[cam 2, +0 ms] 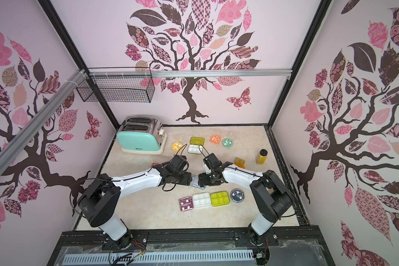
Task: Close pillboxes
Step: Close the lid on the pillbox.
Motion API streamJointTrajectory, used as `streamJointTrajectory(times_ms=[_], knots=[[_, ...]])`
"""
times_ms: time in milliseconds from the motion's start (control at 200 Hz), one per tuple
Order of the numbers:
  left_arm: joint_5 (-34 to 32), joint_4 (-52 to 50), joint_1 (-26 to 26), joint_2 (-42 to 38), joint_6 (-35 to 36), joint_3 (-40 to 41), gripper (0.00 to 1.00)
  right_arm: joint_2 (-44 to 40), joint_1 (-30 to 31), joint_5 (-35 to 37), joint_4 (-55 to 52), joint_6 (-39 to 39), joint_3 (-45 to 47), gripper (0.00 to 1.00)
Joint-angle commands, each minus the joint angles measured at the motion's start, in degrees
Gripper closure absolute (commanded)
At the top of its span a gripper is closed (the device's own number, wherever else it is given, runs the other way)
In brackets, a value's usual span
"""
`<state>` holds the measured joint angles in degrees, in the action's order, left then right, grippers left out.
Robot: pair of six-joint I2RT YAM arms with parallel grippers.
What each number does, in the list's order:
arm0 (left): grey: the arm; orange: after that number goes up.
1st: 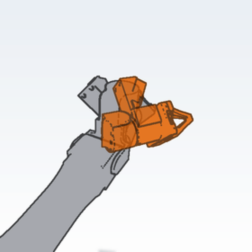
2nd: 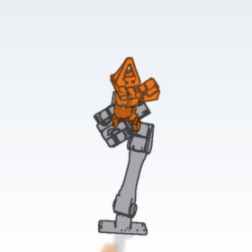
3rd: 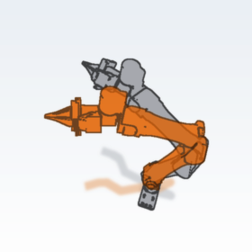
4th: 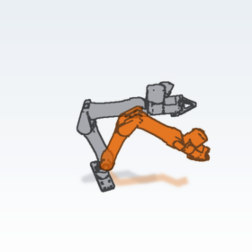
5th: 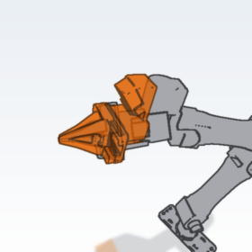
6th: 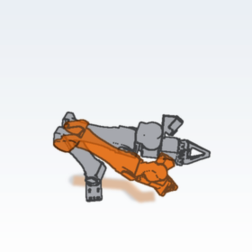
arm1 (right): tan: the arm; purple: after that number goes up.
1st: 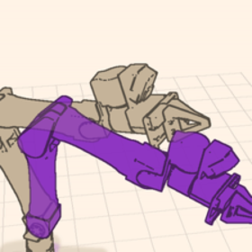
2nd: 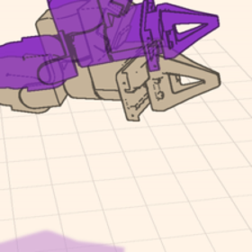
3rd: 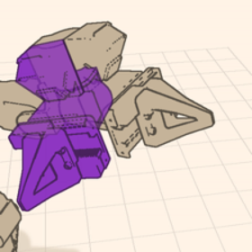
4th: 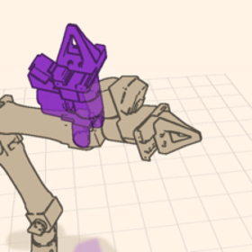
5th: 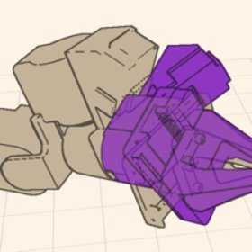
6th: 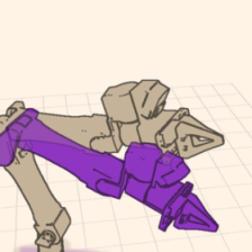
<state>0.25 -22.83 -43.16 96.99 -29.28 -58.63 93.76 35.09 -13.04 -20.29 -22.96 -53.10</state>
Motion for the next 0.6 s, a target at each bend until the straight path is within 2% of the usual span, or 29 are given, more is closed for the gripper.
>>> streamJointTrajectory(times_ms=[0,220,445,595], knots=[[-0.52,0.09,0.22,1.44,1.47,-0.84,0.38,1.09,0.2,0.81,0.21,-0.25,-0.48,0.24],[-0.26,1.1,0.26,3.73,1.07,-0.53,0.48,2.11,0.2,0.8,0.34,0.29,-0.88,0.31],[-0.08,1.43,0.27,5.74,0.65,-0.79,0.52,3.95,0.21,0.32,-0.09,0.9,-1.24,0.37],[0.45,3.13,0.27,6.47,-0.47,0.7,0.52,4.98,0.22,0.04,0.08,1.25,-0.96,0.37]])
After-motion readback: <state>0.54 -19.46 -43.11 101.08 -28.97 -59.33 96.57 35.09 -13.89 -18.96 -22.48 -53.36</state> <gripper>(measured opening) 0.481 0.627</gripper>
